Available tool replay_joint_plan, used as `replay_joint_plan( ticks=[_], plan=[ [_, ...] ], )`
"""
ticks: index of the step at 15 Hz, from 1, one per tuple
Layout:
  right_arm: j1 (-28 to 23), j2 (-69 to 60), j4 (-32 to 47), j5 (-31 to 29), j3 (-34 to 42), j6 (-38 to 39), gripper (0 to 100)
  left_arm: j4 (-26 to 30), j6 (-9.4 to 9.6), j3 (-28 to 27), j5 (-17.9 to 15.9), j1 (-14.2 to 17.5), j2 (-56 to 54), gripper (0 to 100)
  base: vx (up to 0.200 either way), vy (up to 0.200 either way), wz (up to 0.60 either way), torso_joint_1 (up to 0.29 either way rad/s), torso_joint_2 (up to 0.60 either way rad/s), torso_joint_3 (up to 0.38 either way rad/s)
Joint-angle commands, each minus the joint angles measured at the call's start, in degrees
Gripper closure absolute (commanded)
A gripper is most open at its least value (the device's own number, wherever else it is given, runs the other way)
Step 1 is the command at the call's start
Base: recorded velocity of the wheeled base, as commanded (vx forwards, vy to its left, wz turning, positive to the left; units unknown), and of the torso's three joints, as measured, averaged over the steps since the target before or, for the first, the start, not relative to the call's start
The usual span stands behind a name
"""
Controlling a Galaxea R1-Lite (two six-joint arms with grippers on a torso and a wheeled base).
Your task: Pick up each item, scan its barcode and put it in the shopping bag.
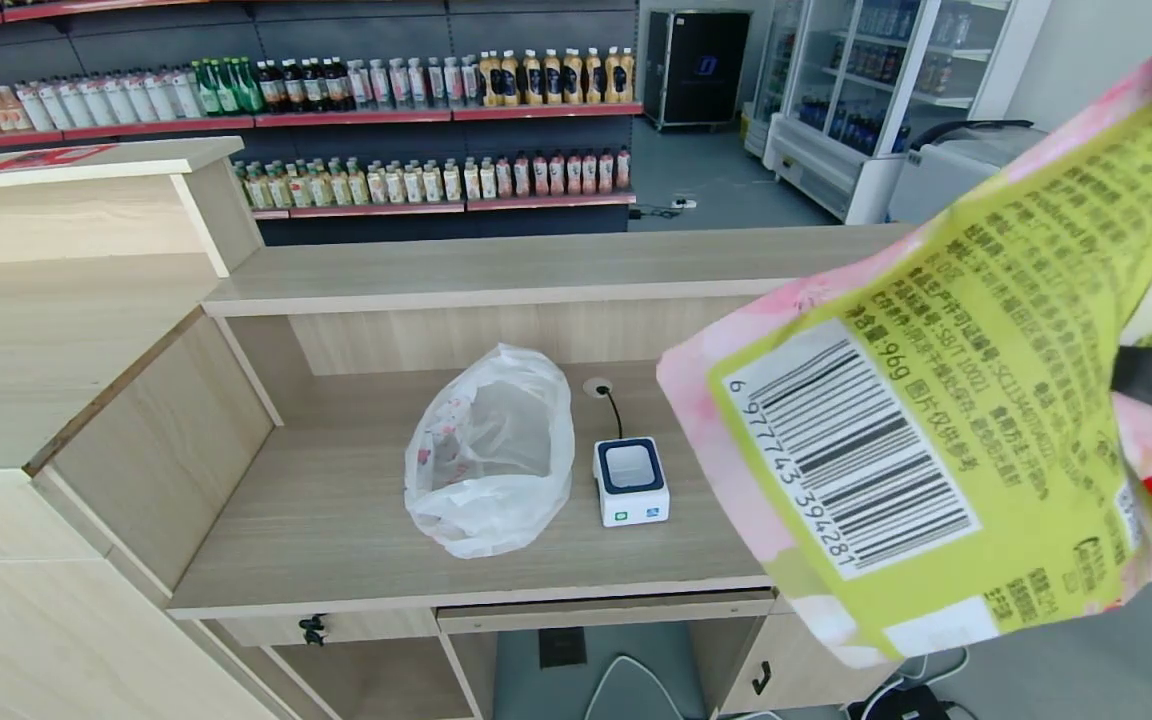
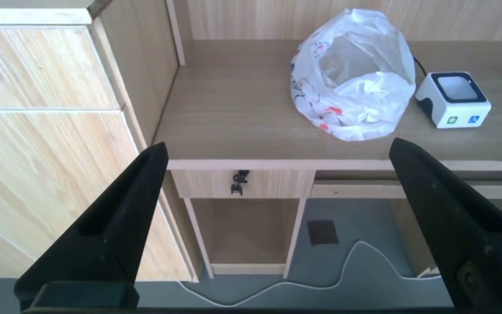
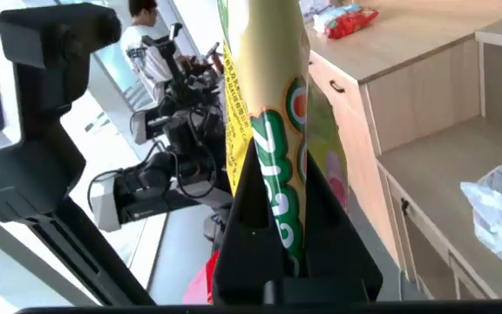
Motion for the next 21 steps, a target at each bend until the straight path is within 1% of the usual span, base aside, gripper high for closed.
replay_joint_plan(
  ticks=[1,3,4,7,8,9,11,13,17,21],
  plan=[
    [-0.3,-3.7,0.3,0.0,-2.2,3.0,100,0.0,-0.02,0.0,0.0,0.0,0.0,0,0.0,0.0,0.0,0.0,0.0,0.0],
    [-0.3,-7.2,1.1,0.3,-4.1,9.3,100,0.0,-0.02,0.0,0.0,0.0,0.0,0,0.0,0.0,0.0,0.0,0.0,0.0],
    [-0.3,-8.7,1.3,0.7,-3.7,9.5,100,0.0,-0.02,0.0,0.0,0.0,0.0,0,0.0,0.0,0.0,0.0,0.0,0.0],
    [-3.5,-12.4,2.6,0.8,-0.4,8.5,100,0.0,-0.02,0.0,0.0,0.0,0.0,0,0.0,0.0,0.0,0.0,0.0,0.0],
    [-5.6,-13.0,2.6,0.8,2.7,5.8,100,0.0,-0.02,0.0,0.0,0.0,0.0,0,0.0,0.0,0.0,0.0,0.0,0.0],
    [-6.6,-12.5,2.6,0.5,4.0,2.9,100,0.0,-0.02,0.0,0.0,0.0,0.0,0,0.0,0.0,0.0,0.0,0.0,0.0],
    [-8.2,-11.8,4.0,0.5,3.3,2.1,100,0.0,-0.02,0.0,0.0,0.0,0.0,0,0.0,0.0,0.0,0.0,0.0,0.0],
    [-8.4,-10.8,5.8,0.5,1.5,1.7,100,0.0,-0.02,0.0,0.0,0.0,0.0,0,0.0,0.0,0.0,0.0,0.0,0.0],
    [-9.9,-10.1,5.8,0.4,0.6,1.8,100,0.0,-0.02,0.0,0.0,0.0,0.0,0,0.0,0.0,0.0,0.0,0.0,0.0],
    [-9.9,-9.4,5.9,0.3,-0.8,1.8,100,0.0,-0.02,0.0,0.0,0.0,0.0,0,0.0,0.0,0.0,0.0,0.0,0.0]
  ],
)
